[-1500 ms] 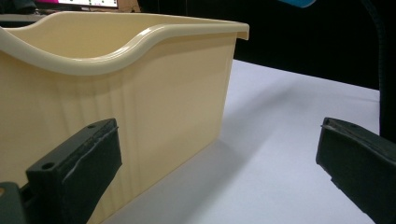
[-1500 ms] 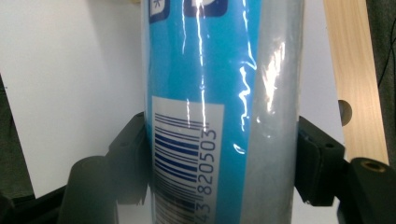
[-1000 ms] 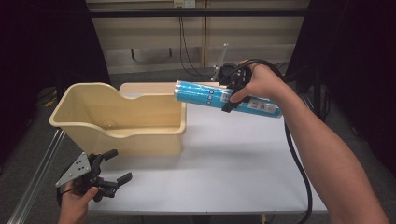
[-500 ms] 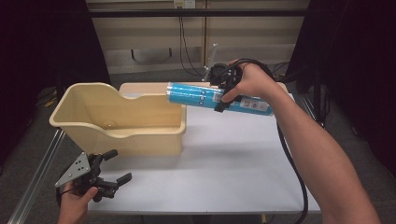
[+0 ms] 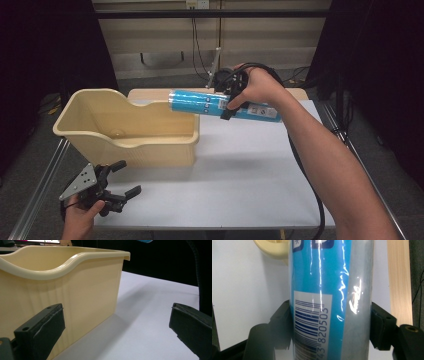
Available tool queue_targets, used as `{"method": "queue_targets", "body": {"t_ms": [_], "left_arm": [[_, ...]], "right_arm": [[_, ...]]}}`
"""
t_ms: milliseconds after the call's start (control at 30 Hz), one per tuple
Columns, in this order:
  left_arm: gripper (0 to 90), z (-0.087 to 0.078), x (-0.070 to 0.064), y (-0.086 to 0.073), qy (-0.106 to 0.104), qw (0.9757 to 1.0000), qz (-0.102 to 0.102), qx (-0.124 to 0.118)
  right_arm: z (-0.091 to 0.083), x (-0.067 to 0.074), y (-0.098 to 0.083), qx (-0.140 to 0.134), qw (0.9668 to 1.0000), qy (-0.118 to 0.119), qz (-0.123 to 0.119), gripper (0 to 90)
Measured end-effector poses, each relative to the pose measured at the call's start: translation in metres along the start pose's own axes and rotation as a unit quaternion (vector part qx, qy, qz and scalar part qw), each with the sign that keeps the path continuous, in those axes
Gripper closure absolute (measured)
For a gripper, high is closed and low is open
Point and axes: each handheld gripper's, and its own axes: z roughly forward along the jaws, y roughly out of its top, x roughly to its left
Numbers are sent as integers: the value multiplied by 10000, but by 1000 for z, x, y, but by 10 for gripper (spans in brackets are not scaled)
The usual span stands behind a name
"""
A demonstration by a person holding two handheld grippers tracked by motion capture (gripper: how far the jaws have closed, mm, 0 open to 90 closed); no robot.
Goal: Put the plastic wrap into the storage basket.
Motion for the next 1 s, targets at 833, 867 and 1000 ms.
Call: {"method": "queue_targets", "body": {"t_ms": [833,867,1000], "left_arm": [[0,-1,1,-2,-22,10000,-48,20],[0,-1,1,-2,-36,10000,-16,31],[0,-2,1,-1,-17,10000,16,8]], "right_arm": [[16,0,33,-7,9998,122,-169,325],[17,0,35,38,9998,108,-176,325],[20,1,40,17,9997,111,-198,325]]}}
